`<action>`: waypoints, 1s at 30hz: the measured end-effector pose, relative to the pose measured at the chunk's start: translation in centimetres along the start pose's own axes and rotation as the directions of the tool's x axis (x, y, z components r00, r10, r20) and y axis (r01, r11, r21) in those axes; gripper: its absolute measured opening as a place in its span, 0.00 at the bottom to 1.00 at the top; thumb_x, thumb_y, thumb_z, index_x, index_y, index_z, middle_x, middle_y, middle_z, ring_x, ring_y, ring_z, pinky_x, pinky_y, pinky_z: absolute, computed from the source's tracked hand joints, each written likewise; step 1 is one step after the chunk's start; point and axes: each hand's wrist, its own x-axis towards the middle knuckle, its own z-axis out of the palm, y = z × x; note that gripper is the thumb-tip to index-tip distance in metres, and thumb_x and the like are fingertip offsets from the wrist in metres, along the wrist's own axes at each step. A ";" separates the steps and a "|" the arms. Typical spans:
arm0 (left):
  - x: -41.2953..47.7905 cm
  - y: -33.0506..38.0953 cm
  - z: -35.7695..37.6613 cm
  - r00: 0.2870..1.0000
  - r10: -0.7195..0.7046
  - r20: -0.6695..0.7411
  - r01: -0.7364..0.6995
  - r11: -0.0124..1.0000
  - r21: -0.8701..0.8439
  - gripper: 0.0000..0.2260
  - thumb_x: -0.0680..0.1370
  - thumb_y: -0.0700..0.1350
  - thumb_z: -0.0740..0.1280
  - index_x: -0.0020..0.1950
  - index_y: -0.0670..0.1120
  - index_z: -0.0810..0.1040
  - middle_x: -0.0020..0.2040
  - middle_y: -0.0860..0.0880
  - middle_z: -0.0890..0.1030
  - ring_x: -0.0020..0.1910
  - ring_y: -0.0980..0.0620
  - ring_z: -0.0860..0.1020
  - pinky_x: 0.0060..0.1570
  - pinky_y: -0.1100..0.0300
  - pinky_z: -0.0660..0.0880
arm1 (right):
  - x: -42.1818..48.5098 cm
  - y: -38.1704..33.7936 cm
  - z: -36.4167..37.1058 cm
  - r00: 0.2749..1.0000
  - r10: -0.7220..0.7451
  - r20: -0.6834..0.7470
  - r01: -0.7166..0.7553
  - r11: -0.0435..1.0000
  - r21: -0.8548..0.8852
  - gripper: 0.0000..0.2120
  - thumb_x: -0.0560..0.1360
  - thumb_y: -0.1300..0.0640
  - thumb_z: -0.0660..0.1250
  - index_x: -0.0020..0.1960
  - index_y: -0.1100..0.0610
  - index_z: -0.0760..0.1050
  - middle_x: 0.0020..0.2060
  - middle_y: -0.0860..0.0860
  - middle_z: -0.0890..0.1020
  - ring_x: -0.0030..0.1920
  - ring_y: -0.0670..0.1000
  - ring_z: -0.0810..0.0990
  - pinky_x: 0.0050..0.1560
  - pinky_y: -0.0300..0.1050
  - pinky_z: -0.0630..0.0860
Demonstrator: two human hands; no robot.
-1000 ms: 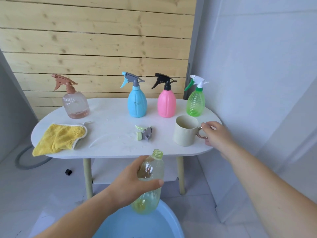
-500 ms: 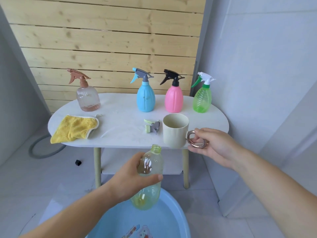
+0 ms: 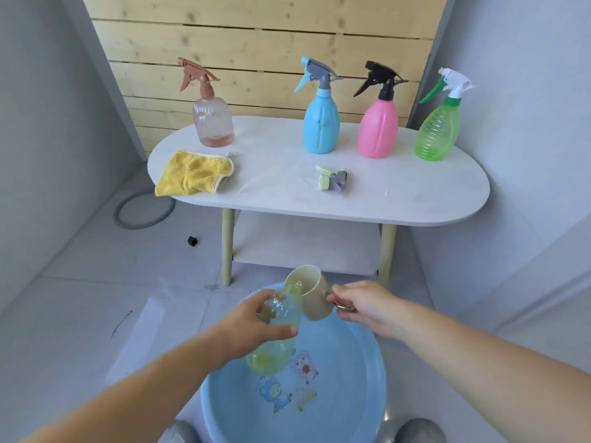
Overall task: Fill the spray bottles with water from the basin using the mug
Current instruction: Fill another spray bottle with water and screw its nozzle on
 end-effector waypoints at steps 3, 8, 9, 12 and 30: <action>0.5 -2.4 1.3 0.998 -0.069 0.008 0.070 0.996 -0.060 0.30 0.68 0.53 0.84 0.66 0.62 0.76 0.61 0.51 0.78 0.60 0.55 0.79 0.62 0.56 0.78 | 2.3 2.8 0.4 0.999 0.030 -0.028 -0.035 0.980 -0.196 0.13 0.78 0.51 0.68 0.48 0.61 0.84 0.39 0.54 0.74 0.40 0.54 0.71 0.48 0.43 0.75; 0.3 -5.0 2.1 0.994 -0.111 -0.008 0.108 0.977 -0.186 0.34 0.64 0.58 0.84 0.66 0.64 0.75 0.62 0.52 0.81 0.61 0.56 0.81 0.51 0.59 0.79 | 4.3 6.9 0.8 0.998 -0.046 -0.046 0.015 0.854 -0.520 0.19 0.79 0.51 0.66 0.42 0.67 0.78 0.32 0.51 0.66 0.33 0.50 0.65 0.34 0.42 0.61; 0.3 -5.2 2.0 0.993 -0.115 -0.017 0.109 0.973 -0.202 0.36 0.60 0.61 0.84 0.66 0.64 0.76 0.62 0.52 0.81 0.61 0.54 0.81 0.52 0.56 0.80 | 4.4 7.6 0.9 0.996 -0.086 -0.033 0.050 0.805 -0.592 0.20 0.80 0.52 0.65 0.36 0.66 0.73 0.30 0.50 0.63 0.31 0.49 0.61 0.32 0.44 0.57; 0.4 -5.8 1.7 0.991 -0.127 -0.044 0.115 0.970 -0.216 0.36 0.57 0.62 0.83 0.63 0.63 0.77 0.61 0.51 0.80 0.61 0.51 0.82 0.52 0.52 0.82 | 4.6 9.1 1.2 0.988 -0.153 0.029 0.122 0.648 -0.752 0.22 0.80 0.52 0.62 0.31 0.54 0.59 0.28 0.49 0.60 0.31 0.50 0.59 0.33 0.46 0.56; 1.4 -5.6 1.9 0.990 -0.139 0.005 0.136 0.958 -0.254 0.31 0.62 0.54 0.83 0.63 0.57 0.79 0.60 0.55 0.84 0.56 0.54 0.85 0.60 0.52 0.82 | 4.8 10.2 1.6 0.995 -0.095 0.040 0.085 0.546 -0.833 0.23 0.82 0.51 0.60 0.29 0.52 0.62 0.28 0.47 0.68 0.29 0.48 0.65 0.30 0.43 0.61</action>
